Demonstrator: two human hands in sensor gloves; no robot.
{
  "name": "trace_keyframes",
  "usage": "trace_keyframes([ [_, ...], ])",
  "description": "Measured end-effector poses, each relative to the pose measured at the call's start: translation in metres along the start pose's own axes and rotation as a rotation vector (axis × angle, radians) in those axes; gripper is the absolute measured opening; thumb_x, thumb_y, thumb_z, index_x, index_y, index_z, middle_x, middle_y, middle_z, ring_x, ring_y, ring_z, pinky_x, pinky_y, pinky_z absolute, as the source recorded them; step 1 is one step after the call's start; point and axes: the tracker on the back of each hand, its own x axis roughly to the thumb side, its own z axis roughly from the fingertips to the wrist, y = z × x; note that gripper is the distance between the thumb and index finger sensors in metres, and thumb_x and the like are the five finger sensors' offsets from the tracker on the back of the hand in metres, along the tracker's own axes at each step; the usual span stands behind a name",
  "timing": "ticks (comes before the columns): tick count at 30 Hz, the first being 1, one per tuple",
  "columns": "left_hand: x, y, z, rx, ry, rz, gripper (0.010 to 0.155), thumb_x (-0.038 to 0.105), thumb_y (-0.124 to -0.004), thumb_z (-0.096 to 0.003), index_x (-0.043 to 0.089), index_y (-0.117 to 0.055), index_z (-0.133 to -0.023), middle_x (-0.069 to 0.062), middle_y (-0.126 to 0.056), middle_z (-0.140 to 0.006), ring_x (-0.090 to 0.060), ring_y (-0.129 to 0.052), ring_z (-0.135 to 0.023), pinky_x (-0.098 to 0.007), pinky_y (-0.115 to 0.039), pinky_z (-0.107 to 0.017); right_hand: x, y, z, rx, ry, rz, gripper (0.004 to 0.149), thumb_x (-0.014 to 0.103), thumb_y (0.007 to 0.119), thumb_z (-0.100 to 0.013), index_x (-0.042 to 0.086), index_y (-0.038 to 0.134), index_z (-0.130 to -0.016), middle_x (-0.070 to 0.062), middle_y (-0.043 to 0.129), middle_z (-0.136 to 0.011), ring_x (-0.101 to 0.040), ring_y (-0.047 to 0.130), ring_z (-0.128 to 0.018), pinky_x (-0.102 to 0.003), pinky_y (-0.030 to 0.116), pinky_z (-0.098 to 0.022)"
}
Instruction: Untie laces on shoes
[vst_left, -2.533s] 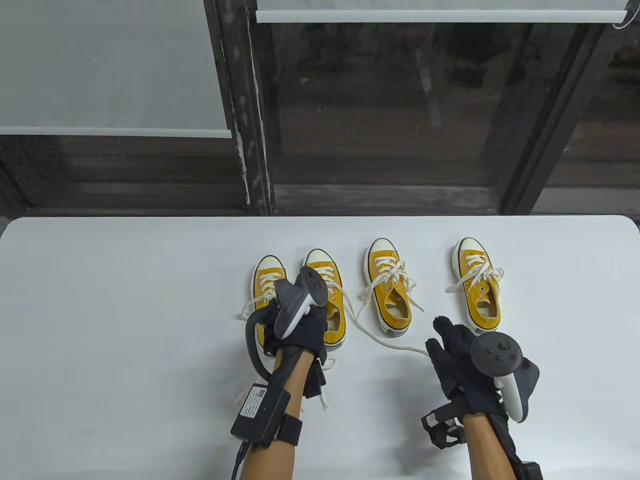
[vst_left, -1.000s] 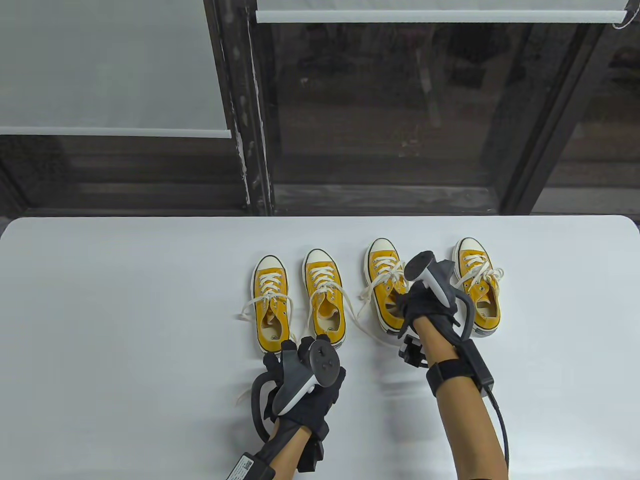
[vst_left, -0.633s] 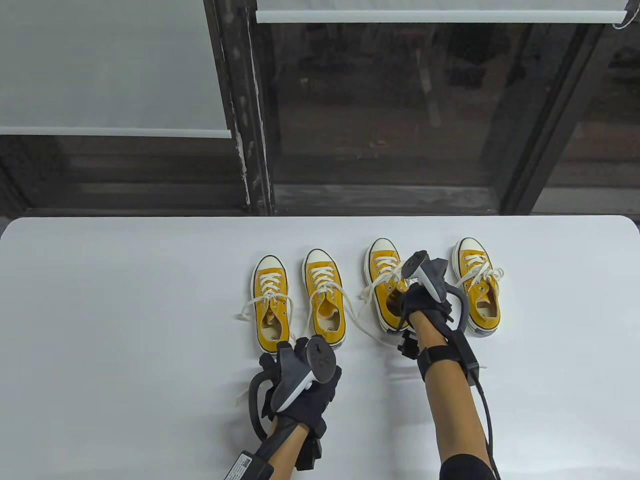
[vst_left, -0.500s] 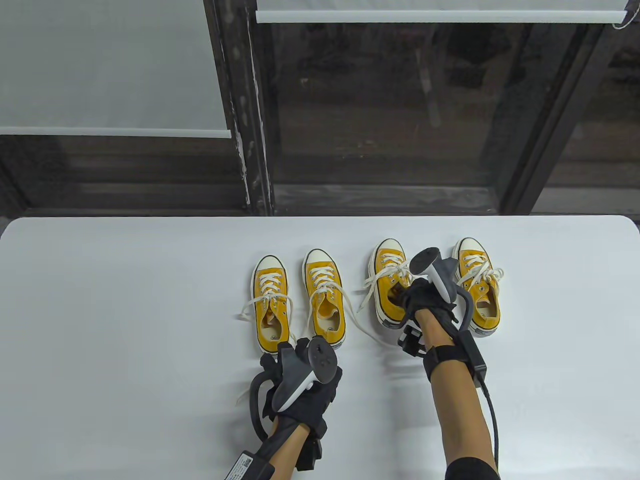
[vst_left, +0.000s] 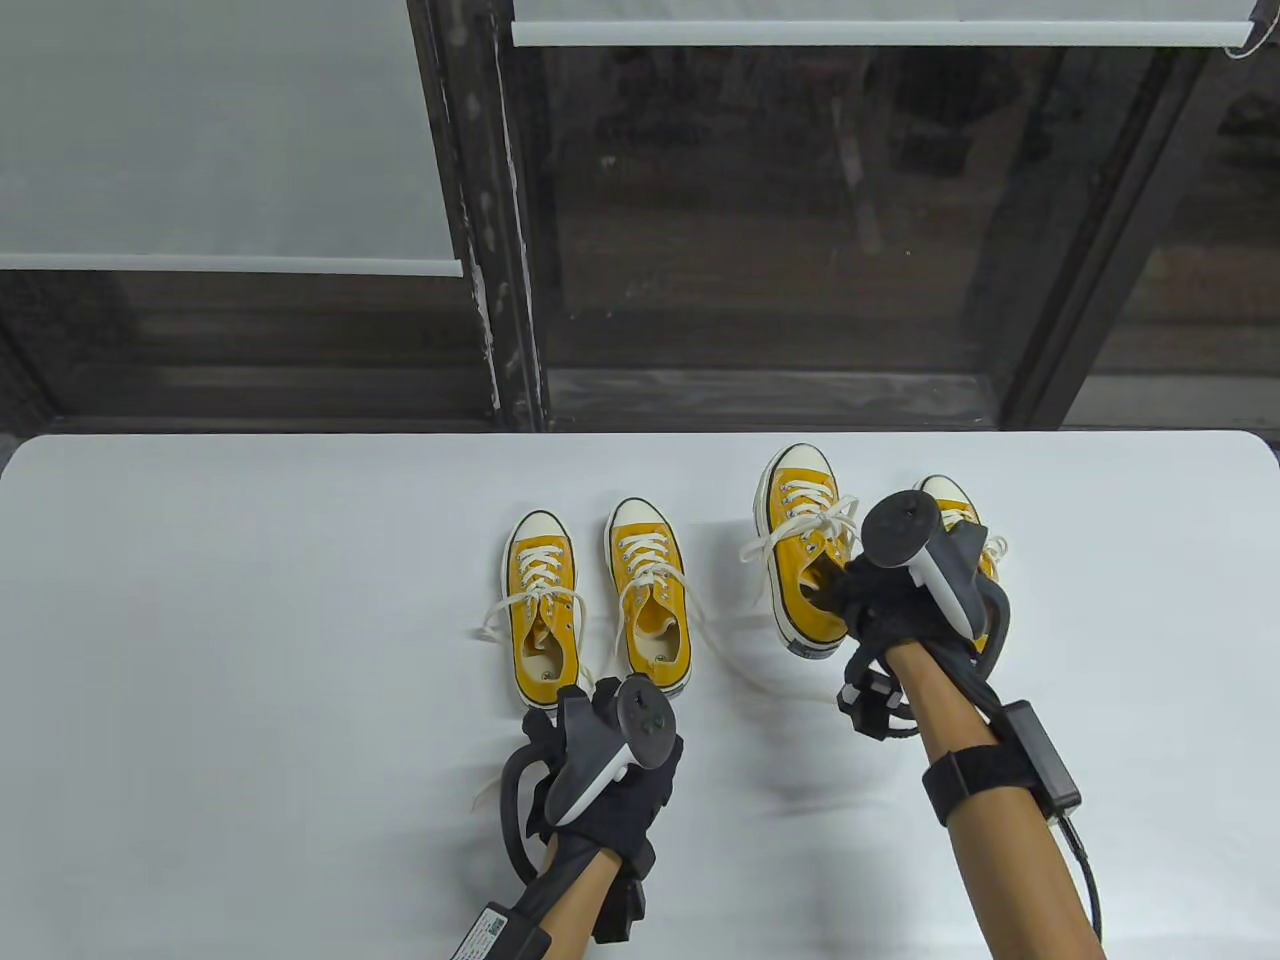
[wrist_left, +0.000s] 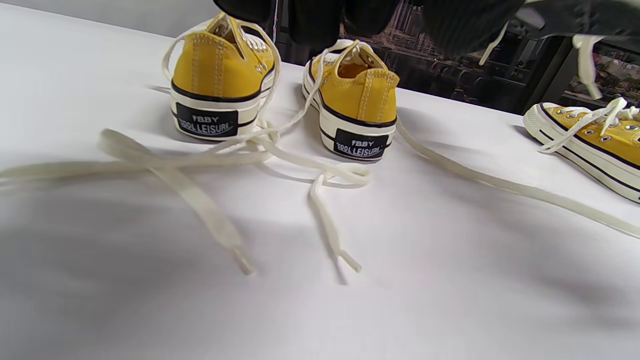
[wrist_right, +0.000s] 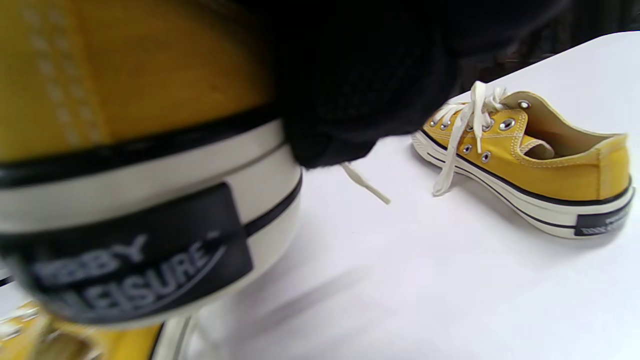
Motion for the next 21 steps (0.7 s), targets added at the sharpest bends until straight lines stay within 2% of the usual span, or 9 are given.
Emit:
trace_keyframes([
  [6,-0.009,0.000,0.000,-0.002,0.016,0.044,0.072,0.056,-0.066,-0.0586,0.030,-0.039,-0.120,-0.002,-0.044,-0.129,-0.039,-0.036,-0.120,-0.073,-0.026,-0.080,-0.007,0.009,0.051,0.138,-0.072,-0.016,0.042,0.037,0.077,-0.060,0.002,0.092,-0.078,-0.004,0.100,-0.051,-0.013,0.100,-0.028,-0.031,0.083,-0.027],
  [11,-0.010,0.003,0.003,0.018,0.005,0.064,0.071,0.055,-0.066,-0.0584,0.028,-0.040,-0.119,-0.004,-0.045,-0.128,-0.039,-0.038,-0.120,-0.074,-0.027,-0.079,-0.021,0.038,0.085,0.263,-0.083,-0.008,0.043,0.037,0.077,-0.060,0.001,0.092,-0.077,-0.004,0.100,-0.050,-0.013,0.100,-0.027,-0.031,0.083,-0.026],
  [17,-0.008,0.003,0.005,0.023,-0.010,0.062,0.071,0.055,-0.066,-0.0583,0.028,-0.041,-0.119,-0.004,-0.047,-0.128,-0.040,-0.040,-0.119,-0.074,-0.028,-0.079,-0.030,0.080,0.101,0.237,-0.099,0.116,0.043,0.037,0.076,-0.060,0.001,0.091,-0.078,-0.004,0.100,-0.051,-0.013,0.101,-0.028,-0.031,0.083,-0.026],
  [21,-0.011,0.003,0.002,0.001,-0.003,0.082,0.070,0.055,-0.066,-0.0583,0.026,-0.044,-0.118,-0.005,-0.063,-0.119,-0.037,-0.050,-0.117,-0.073,-0.031,-0.079,-0.032,0.104,0.104,0.182,-0.122,0.210,0.043,0.037,0.076,-0.060,0.002,0.090,-0.080,-0.003,0.100,-0.052,-0.012,0.101,-0.029,-0.031,0.083,-0.027],
])
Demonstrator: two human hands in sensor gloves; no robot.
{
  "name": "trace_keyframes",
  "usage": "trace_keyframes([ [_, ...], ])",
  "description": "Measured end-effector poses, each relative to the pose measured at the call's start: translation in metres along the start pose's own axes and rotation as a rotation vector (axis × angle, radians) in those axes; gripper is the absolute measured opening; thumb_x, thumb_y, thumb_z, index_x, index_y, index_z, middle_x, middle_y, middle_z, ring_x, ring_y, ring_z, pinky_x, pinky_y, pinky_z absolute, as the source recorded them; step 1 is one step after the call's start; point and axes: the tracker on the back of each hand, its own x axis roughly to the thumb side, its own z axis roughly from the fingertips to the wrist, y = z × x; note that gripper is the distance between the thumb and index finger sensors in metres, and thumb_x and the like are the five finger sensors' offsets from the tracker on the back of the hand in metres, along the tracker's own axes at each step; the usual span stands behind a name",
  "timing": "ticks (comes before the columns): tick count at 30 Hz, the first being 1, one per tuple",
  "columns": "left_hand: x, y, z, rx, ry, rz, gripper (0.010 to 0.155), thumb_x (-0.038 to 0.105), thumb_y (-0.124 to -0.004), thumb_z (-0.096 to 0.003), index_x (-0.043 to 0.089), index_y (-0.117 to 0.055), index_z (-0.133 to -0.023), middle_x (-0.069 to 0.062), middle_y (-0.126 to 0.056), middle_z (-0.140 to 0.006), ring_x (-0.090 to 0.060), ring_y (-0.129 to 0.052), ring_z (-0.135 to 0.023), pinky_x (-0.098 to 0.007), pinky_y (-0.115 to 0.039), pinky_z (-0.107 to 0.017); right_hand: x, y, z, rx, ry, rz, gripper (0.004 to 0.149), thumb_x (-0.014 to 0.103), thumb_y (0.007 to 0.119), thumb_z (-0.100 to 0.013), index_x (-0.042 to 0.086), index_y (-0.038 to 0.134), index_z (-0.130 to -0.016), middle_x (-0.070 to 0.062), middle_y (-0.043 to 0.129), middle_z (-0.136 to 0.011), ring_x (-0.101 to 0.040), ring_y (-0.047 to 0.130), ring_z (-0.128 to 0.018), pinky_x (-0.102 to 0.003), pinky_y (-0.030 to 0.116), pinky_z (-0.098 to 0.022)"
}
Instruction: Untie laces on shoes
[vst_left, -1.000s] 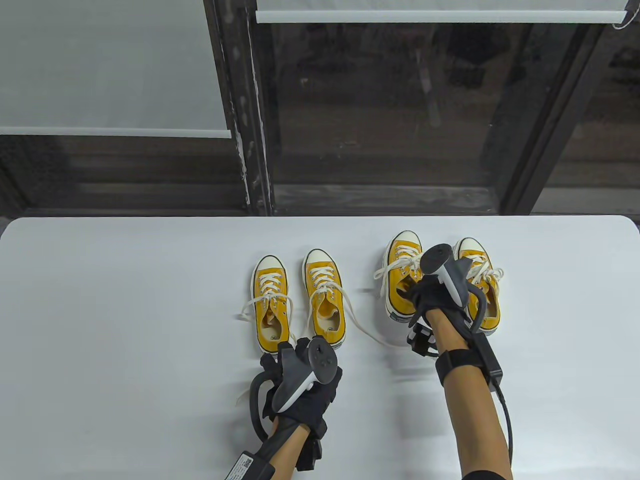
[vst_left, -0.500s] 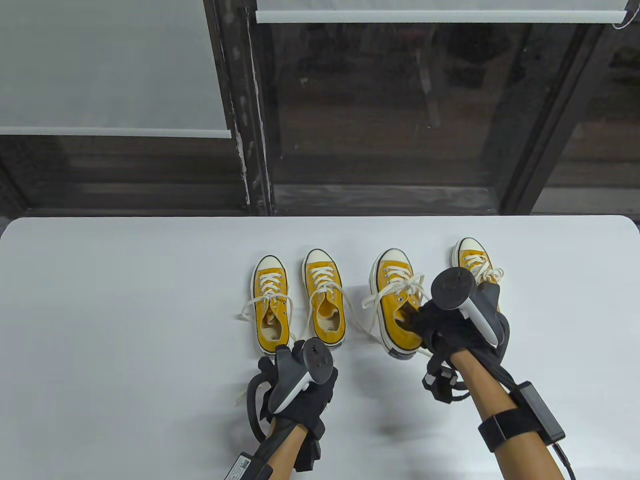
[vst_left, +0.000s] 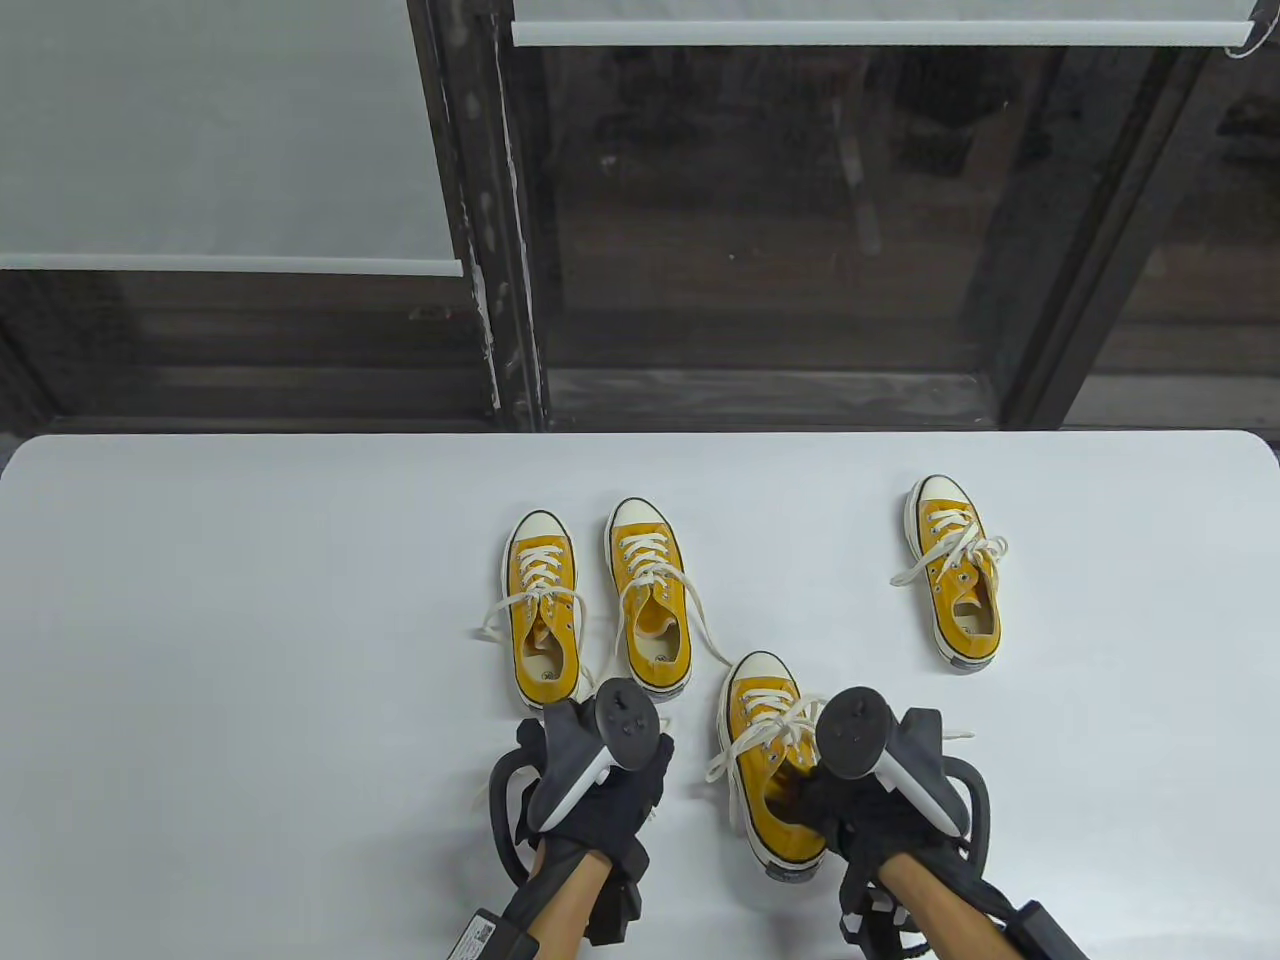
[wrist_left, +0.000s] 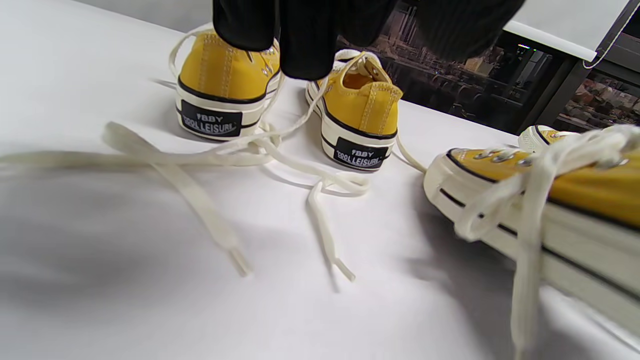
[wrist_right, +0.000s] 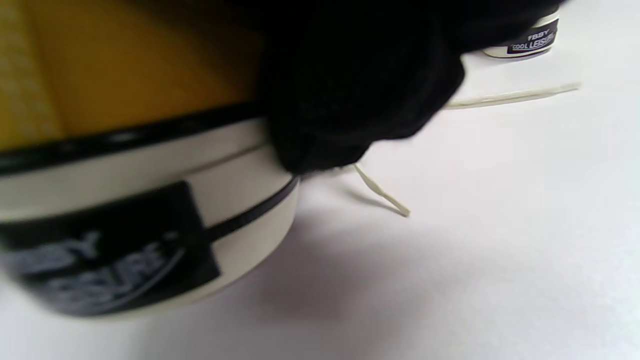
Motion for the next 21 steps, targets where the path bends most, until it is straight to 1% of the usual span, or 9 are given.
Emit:
trace_keyframes([
  [2,-0.001,-0.001,-0.001,-0.012,0.003,0.006,0.070,0.055,-0.066,-0.0583,0.025,-0.045,-0.118,-0.006,-0.064,-0.118,-0.036,-0.052,-0.116,-0.073,-0.032,-0.079,0.002,0.009,-0.001,-0.038,-0.005,0.042,0.043,0.038,0.076,-0.059,0.004,0.091,-0.079,-0.002,0.101,-0.052,-0.011,0.102,-0.029,-0.031,0.084,-0.026],
  [9,0.002,-0.002,-0.002,-0.037,-0.016,0.012,0.067,0.054,-0.067,-0.0585,0.024,-0.051,-0.116,-0.005,-0.069,-0.115,-0.035,-0.055,-0.115,-0.073,-0.033,-0.079,0.000,0.023,-0.008,0.172,0.024,0.069,0.050,0.046,0.072,-0.062,0.004,0.084,-0.088,-0.002,0.100,-0.063,-0.014,0.104,-0.041,-0.034,0.084,-0.034],
  [13,0.004,-0.001,0.001,-0.026,-0.032,0.008,0.065,0.053,-0.067,-0.0585,0.024,-0.054,-0.115,-0.005,-0.070,-0.114,-0.036,-0.057,-0.114,-0.073,-0.034,-0.079,-0.008,0.004,-0.008,0.403,0.016,0.001,0.065,0.057,0.063,-0.064,0.009,0.069,-0.107,-0.011,0.088,-0.089,-0.029,0.096,-0.072,-0.048,0.076,-0.055],
  [15,0.006,-0.001,0.002,-0.027,-0.047,0.012,0.063,0.052,-0.067,-0.0586,0.024,-0.056,-0.114,-0.004,-0.071,-0.113,-0.035,-0.057,-0.114,-0.073,-0.034,-0.079,-0.011,-0.015,-0.004,0.462,0.028,-0.019,0.064,0.059,0.061,-0.065,0.008,0.076,-0.101,-0.010,0.092,-0.082,-0.027,0.098,-0.064,-0.046,0.077,-0.052],
  [16,0.007,-0.001,0.002,-0.028,-0.052,0.012,0.063,0.052,-0.067,-0.0587,0.023,-0.056,-0.114,-0.004,-0.072,-0.113,-0.035,-0.057,-0.114,-0.073,-0.034,-0.079,-0.011,-0.022,-0.003,0.452,0.027,-0.020,0.062,0.059,0.060,-0.065,0.010,0.083,-0.094,-0.005,0.095,-0.071,-0.021,0.099,-0.052,-0.043,0.078,-0.046],
  [18,0.011,-0.003,0.003,-0.044,-0.069,0.008,0.062,0.051,-0.067,-0.0588,0.024,-0.057,-0.113,-0.004,-0.072,-0.112,-0.035,-0.059,-0.113,-0.073,-0.035,-0.079,-0.011,-0.039,0.003,0.272,0.045,-0.049,0.058,0.056,0.059,-0.066,0.010,0.085,-0.090,0.000,0.095,-0.060,-0.016,0.098,-0.040,-0.039,0.079,-0.040],
  [19,0.012,-0.003,0.003,-0.049,-0.075,0.004,0.061,0.051,-0.067,-0.0588,0.023,-0.058,-0.113,-0.004,-0.073,-0.112,-0.035,-0.059,-0.113,-0.073,-0.035,-0.079,-0.009,-0.045,0.005,0.155,0.032,-0.062,0.056,0.055,0.060,-0.066,0.011,0.083,-0.094,0.001,0.095,-0.061,-0.015,0.097,-0.041,-0.039,0.079,-0.040],
  [20,0.014,-0.005,0.003,-0.055,-0.081,0.001,0.061,0.051,-0.067,-0.0589,0.023,-0.058,-0.113,-0.004,-0.073,-0.112,-0.035,-0.059,-0.113,-0.072,-0.035,-0.079,-0.006,-0.049,0.006,0.052,-0.010,-0.081,0.055,0.053,0.061,-0.066,0.014,0.078,-0.100,-0.001,0.094,-0.068,-0.018,0.097,-0.048,-0.041,0.078,-0.045],
  [21,0.014,-0.005,0.003,-0.061,-0.085,-0.002,0.061,0.051,-0.067,-0.0589,0.024,-0.059,-0.113,-0.003,-0.073,-0.112,-0.035,-0.059,-0.113,-0.072,-0.035,-0.079,-0.003,-0.049,0.005,0.011,-0.061,-0.107,0.052,0.050,0.063,-0.065,0.018,0.072,-0.106,-0.006,0.088,-0.083,-0.025,0.094,-0.064,-0.046,0.074,-0.054],
])
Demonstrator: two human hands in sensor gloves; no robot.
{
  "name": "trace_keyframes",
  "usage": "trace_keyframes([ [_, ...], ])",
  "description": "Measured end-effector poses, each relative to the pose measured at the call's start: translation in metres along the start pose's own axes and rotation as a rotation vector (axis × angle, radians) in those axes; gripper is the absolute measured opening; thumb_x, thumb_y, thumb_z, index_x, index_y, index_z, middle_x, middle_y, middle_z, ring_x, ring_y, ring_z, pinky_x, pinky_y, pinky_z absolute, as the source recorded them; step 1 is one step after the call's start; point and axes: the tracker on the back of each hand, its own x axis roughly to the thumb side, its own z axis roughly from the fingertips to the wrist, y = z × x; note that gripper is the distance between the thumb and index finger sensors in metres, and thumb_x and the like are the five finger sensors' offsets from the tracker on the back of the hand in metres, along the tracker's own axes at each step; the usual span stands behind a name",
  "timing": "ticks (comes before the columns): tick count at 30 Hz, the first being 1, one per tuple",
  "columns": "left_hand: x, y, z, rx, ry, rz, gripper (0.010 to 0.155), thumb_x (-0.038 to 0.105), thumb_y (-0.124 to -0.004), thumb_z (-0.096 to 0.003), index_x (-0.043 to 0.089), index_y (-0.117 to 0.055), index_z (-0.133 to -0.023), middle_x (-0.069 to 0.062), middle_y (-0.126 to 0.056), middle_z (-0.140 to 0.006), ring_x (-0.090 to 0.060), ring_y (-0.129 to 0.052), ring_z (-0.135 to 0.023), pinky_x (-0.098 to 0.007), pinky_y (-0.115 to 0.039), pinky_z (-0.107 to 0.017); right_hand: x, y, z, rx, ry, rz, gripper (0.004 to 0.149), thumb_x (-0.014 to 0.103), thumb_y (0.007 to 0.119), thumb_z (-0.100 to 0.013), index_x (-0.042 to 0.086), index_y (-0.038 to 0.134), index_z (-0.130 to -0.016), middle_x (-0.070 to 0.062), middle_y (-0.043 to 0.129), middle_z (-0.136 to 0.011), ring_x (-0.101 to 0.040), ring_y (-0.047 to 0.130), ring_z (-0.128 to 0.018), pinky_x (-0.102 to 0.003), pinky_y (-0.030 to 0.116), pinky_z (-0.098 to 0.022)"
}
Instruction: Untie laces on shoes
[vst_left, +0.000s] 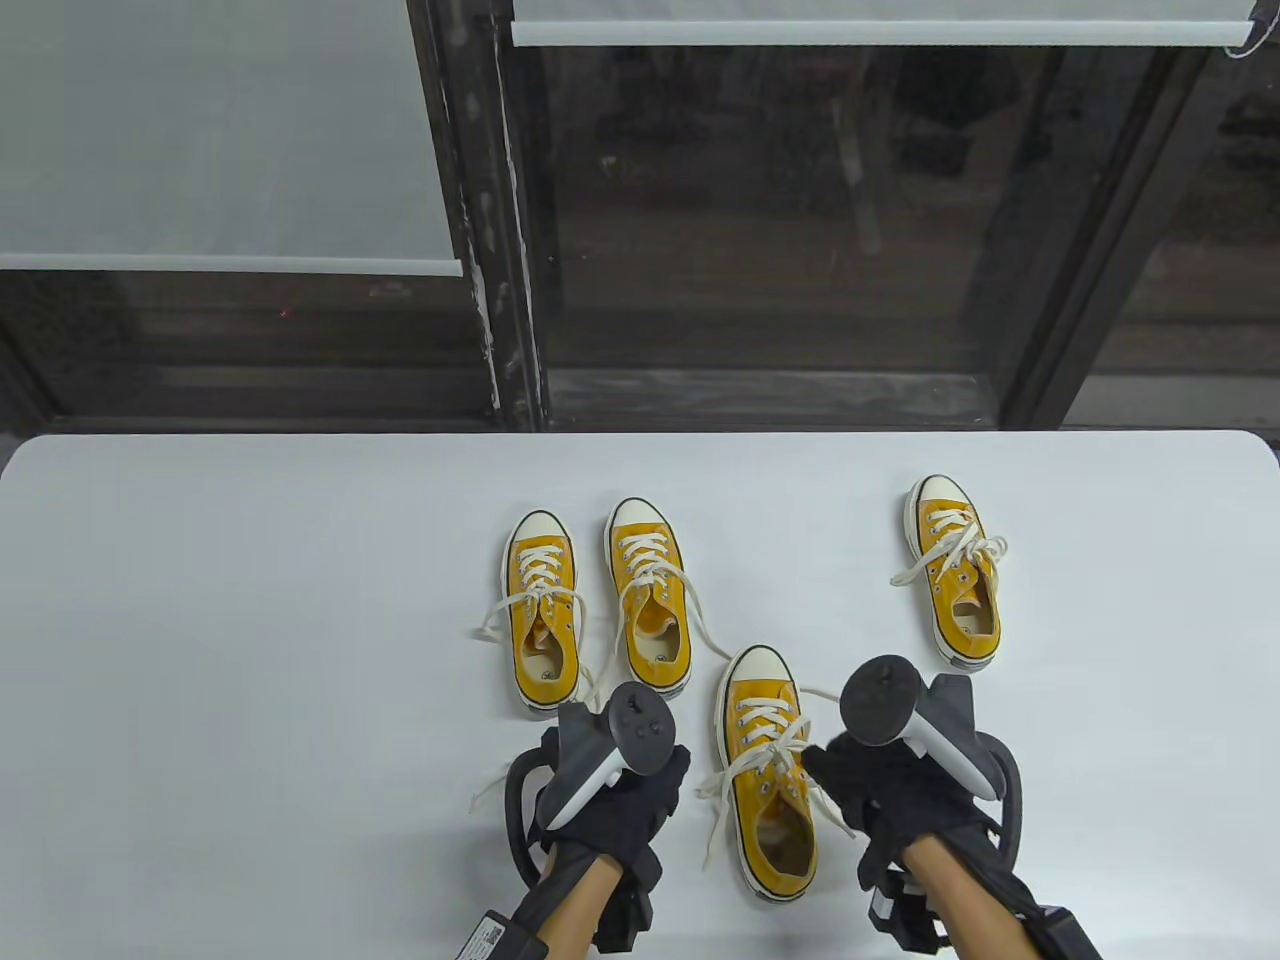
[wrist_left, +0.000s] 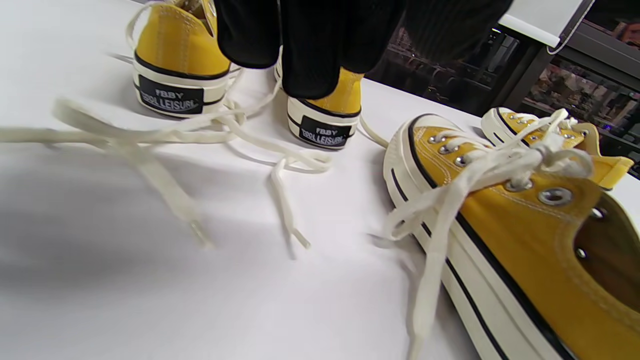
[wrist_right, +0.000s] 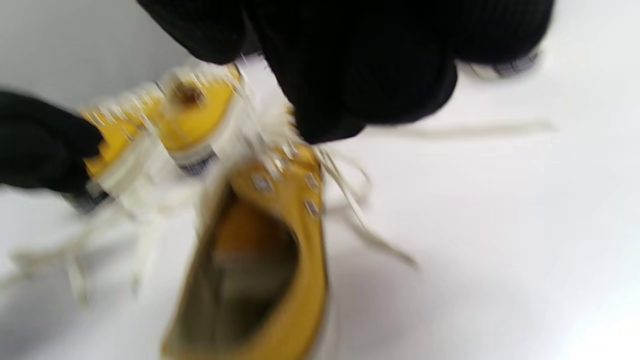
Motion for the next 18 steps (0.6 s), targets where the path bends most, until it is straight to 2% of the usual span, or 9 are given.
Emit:
trace_keyframes([
  [1,0.000,0.000,0.000,-0.005,-0.001,0.001,0.060,0.051,-0.067,-0.0590,0.024,-0.059,-0.112,-0.003,-0.074,-0.112,-0.035,-0.059,-0.113,-0.072,-0.035,-0.079,0.004,0.002,-0.002,-0.032,-0.057,-0.037,0.050,0.048,0.064,-0.065,0.021,0.070,-0.107,-0.010,0.079,-0.096,-0.030,0.086,-0.079,-0.052,0.068,-0.062],
  [2,0.000,-0.001,0.000,-0.007,-0.001,0.006,0.060,0.051,-0.067,-0.0590,0.024,-0.059,-0.112,-0.004,-0.074,-0.111,-0.034,-0.060,-0.113,-0.072,-0.035,-0.079,0.007,0.006,-0.005,-0.064,-0.069,-0.066,0.048,0.047,0.065,-0.065,0.022,0.070,-0.107,-0.011,0.074,-0.101,-0.032,0.082,-0.085,-0.054,0.065,-0.065],
  [5,-0.002,-0.001,0.000,-0.015,-0.006,0.026,0.059,0.050,-0.067,-0.0591,0.024,-0.060,-0.112,-0.004,-0.075,-0.111,-0.034,-0.061,-0.113,-0.072,-0.036,-0.079,0.012,0.018,-0.018,-0.153,-0.096,-0.134,0.044,0.041,0.070,-0.063,0.023,0.074,-0.103,-0.012,0.071,-0.102,-0.033,0.080,-0.086,-0.055,0.064,-0.065],
  [8,-0.004,0.000,0.000,-0.022,-0.011,0.050,0.058,0.050,-0.067,-0.0592,0.024,-0.062,-0.111,-0.003,-0.076,-0.110,-0.034,-0.062,-0.112,-0.072,-0.036,-0.079,0.014,0.029,-0.028,-0.053,-0.056,-0.072,0.046,0.044,0.071,-0.063,0.025,0.072,-0.105,-0.013,0.065,-0.106,-0.034,0.075,-0.090,-0.056,0.061,-0.067],
  [11,-0.003,-0.001,-0.001,-0.040,-0.028,0.079,0.056,0.049,-0.067,-0.0596,0.025,-0.064,-0.110,-0.003,-0.077,-0.109,-0.034,-0.062,-0.112,-0.072,-0.037,-0.079,0.012,0.034,-0.032,-0.034,-0.067,-0.027,0.044,0.043,0.073,-0.062,0.025,0.074,-0.103,-0.013,0.064,-0.106,-0.034,0.074,-0.091,-0.056,0.061,-0.068],
  [18,0.007,-0.006,-0.008,-0.131,-0.059,0.108,0.052,0.047,-0.067,-0.0609,0.028,-0.066,-0.109,-0.002,-0.076,-0.111,-0.034,-0.061,-0.113,-0.072,-0.037,-0.079,-0.005,0.043,-0.038,0.049,-0.087,-0.184,0.041,0.037,0.075,-0.062,0.025,0.074,-0.101,-0.009,0.069,-0.103,-0.029,0.080,-0.087,-0.054,0.064,-0.066],
])
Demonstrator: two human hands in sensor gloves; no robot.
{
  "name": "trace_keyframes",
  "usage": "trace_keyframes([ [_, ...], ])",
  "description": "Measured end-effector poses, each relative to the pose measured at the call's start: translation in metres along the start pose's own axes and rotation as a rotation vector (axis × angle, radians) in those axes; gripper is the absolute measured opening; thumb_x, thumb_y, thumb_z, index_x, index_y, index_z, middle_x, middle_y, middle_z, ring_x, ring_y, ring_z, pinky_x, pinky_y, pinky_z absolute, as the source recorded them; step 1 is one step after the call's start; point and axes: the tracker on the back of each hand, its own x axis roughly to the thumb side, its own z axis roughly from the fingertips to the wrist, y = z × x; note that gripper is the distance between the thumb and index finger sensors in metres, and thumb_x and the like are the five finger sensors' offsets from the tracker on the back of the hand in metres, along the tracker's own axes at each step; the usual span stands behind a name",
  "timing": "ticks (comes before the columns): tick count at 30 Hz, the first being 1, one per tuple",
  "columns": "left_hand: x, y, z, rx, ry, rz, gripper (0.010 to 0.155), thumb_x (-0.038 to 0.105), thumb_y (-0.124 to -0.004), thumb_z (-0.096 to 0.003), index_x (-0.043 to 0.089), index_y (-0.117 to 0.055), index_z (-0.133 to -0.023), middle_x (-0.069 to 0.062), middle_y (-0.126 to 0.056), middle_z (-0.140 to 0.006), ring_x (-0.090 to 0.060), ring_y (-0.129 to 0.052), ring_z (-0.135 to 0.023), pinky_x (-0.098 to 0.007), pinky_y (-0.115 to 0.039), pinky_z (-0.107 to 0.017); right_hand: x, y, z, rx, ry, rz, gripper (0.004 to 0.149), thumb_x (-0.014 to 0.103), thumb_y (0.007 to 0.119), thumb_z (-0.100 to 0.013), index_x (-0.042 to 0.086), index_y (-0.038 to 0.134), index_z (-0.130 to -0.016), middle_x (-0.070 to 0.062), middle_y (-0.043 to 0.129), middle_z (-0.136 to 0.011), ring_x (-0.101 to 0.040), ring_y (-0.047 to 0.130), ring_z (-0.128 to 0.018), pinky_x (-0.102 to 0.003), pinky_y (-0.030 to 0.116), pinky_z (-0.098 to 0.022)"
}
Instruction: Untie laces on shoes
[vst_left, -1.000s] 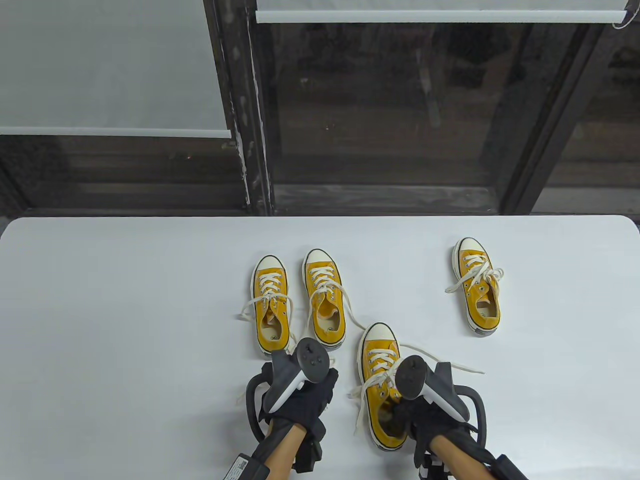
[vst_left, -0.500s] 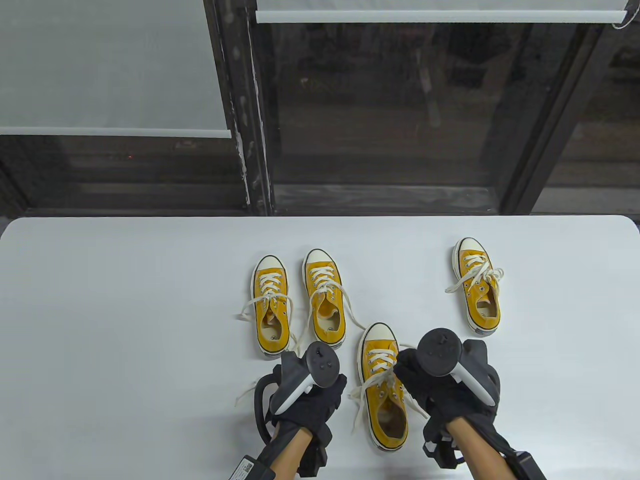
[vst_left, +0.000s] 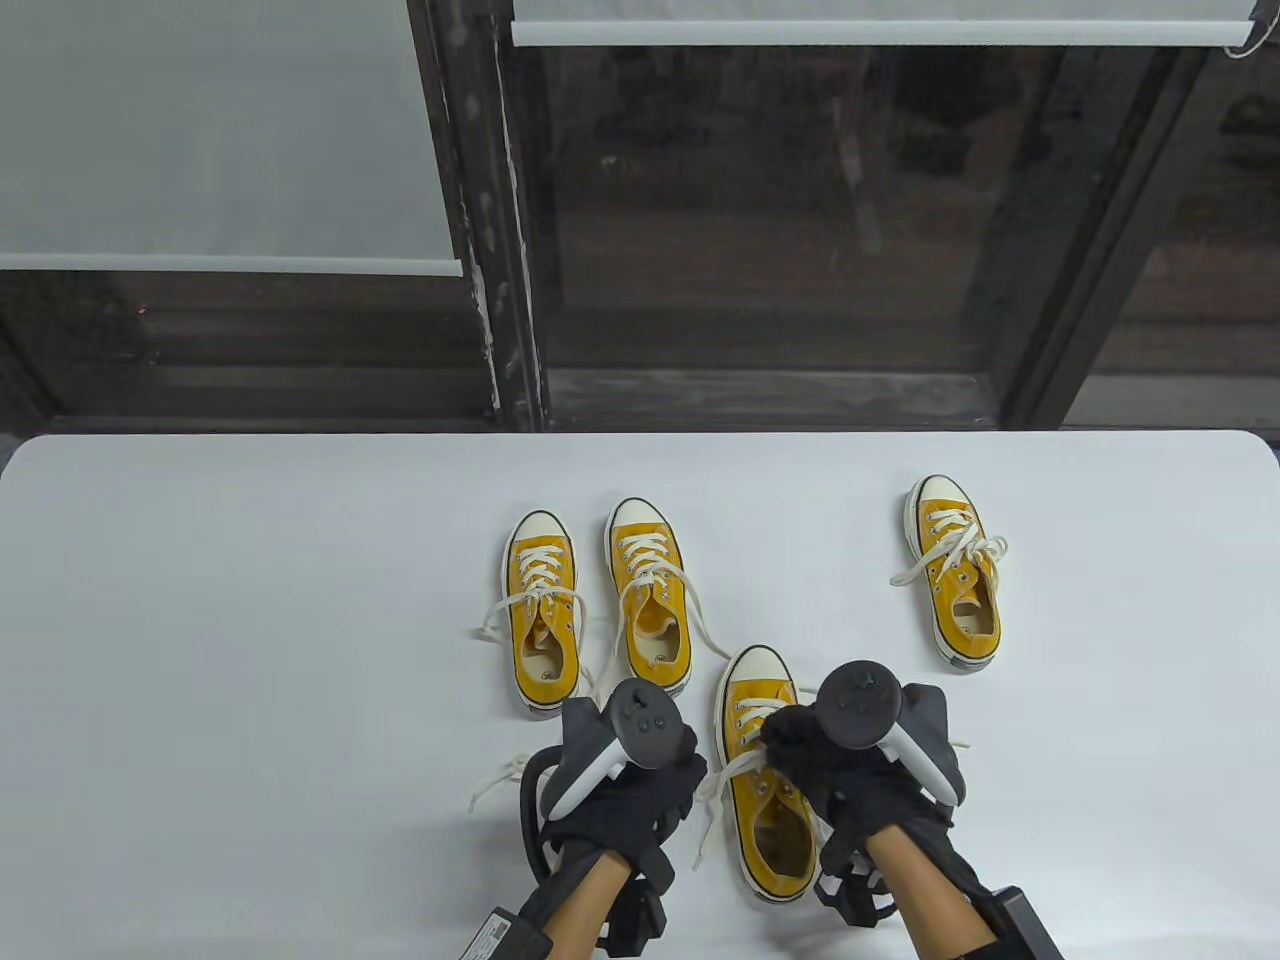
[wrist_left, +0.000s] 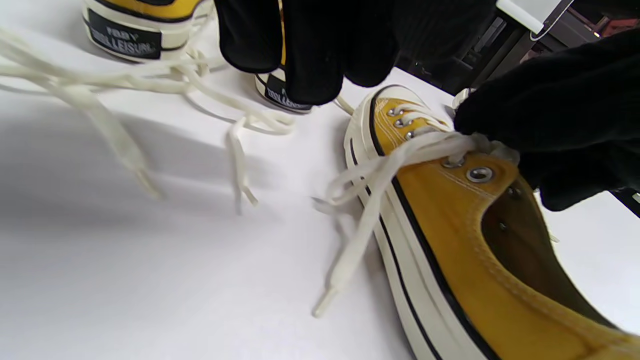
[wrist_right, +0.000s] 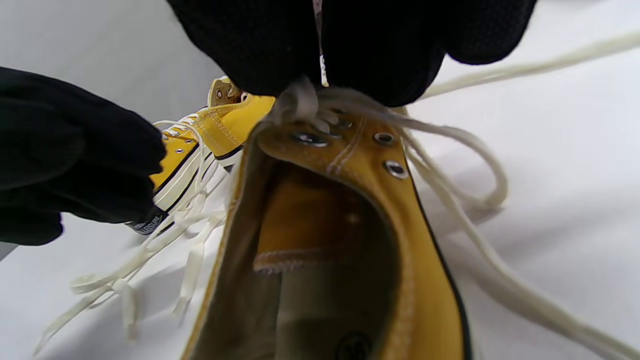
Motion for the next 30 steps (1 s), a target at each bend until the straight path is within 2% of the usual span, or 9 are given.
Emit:
trace_keyframes([
  [9,0.027,-0.015,-0.032,-0.129,0.083,-0.047,0.056,0.045,-0.074,-0.0591,0.028,-0.063,-0.111,-0.003,-0.072,-0.114,-0.035,-0.057,-0.114,-0.072,-0.034,-0.079,-0.010,0.002,-0.004,0.031,0.015,-0.084,0.040,0.036,0.074,-0.062,0.025,0.074,-0.101,-0.008,0.070,-0.103,-0.029,0.080,-0.087,-0.054,0.064,-0.067],
  [11,0.032,-0.022,-0.039,-0.140,0.092,-0.056,0.050,0.044,-0.074,-0.0591,0.029,-0.067,-0.107,-0.001,-0.074,-0.111,-0.034,-0.058,-0.114,-0.072,-0.034,-0.079,-0.011,0.003,-0.004,0.037,0.011,-0.103,0.040,0.036,0.074,-0.062,0.025,0.073,-0.101,-0.008,0.070,-0.103,-0.029,0.080,-0.088,-0.054,0.064,-0.067],
  [14,0.033,-0.024,-0.043,-0.090,0.100,-0.031,0.042,0.041,-0.076,-0.0583,0.031,-0.073,-0.099,0.001,-0.080,-0.102,-0.029,-0.063,-0.111,-0.070,-0.037,-0.080,-0.013,0.004,-0.004,0.062,0.006,-0.130,0.044,0.039,0.074,-0.062,0.024,0.071,-0.103,-0.009,0.068,-0.104,-0.030,0.079,-0.088,-0.055,0.063,-0.067],
  [16,0.029,-0.020,-0.042,-0.118,0.091,0.020,0.040,0.041,-0.075,-0.0588,0.032,-0.074,-0.098,0.001,-0.080,-0.102,-0.029,-0.063,-0.110,-0.070,-0.038,-0.080,-0.015,0.003,-0.005,0.091,0.005,-0.162,0.048,0.040,0.075,-0.062,0.024,0.067,-0.107,-0.011,0.066,-0.105,-0.031,0.077,-0.090,-0.056,0.062,-0.068],
  [19,0.025,-0.010,-0.038,-0.090,0.072,0.105,0.040,0.039,-0.077,-0.0580,0.029,-0.078,-0.096,0.000,-0.083,-0.099,-0.028,-0.069,-0.105,-0.068,-0.041,-0.079,-0.018,0.004,-0.007,0.160,-0.003,-0.192,0.057,0.041,0.078,-0.061,0.029,0.058,-0.113,-0.013,0.059,-0.108,-0.034,0.071,-0.092,-0.056,0.060,-0.068],
  [21,0.025,0.000,-0.033,-0.067,0.052,0.154,0.039,0.038,-0.078,-0.0572,0.028,-0.081,-0.095,0.000,-0.085,-0.096,-0.028,-0.072,-0.102,-0.067,-0.044,-0.078,-0.020,0.006,-0.007,0.160,0.013,-0.156,0.055,0.041,0.079,-0.060,0.030,0.061,-0.111,-0.014,0.055,-0.108,-0.035,0.068,-0.092,-0.057,0.059,-0.068],
  [26,0.029,0.023,-0.021,-0.021,0.000,0.228,0.038,0.038,-0.080,-0.0559,0.026,-0.084,-0.092,-0.001,-0.089,-0.092,-0.026,-0.079,-0.094,-0.064,-0.051,-0.076,-0.021,0.005,-0.008,0.146,0.026,-0.141,0.054,0.043,0.081,-0.058,0.032,0.065,-0.108,-0.023,0.037,-0.114,-0.046,0.049,-0.099,-0.061,0.048,-0.070],
  [30,0.037,0.039,-0.013,0.001,-0.035,0.213,0.038,0.038,-0.082,-0.0556,0.024,-0.086,-0.091,-0.001,-0.091,-0.089,-0.025,-0.082,-0.090,-0.063,-0.053,-0.076,-0.020,0.009,-0.008,0.153,0.024,-0.143,0.053,0.042,0.081,-0.058,0.032,0.064,-0.108,-0.024,0.035,-0.115,-0.048,0.045,-0.100,-0.063,0.046,-0.071],
])
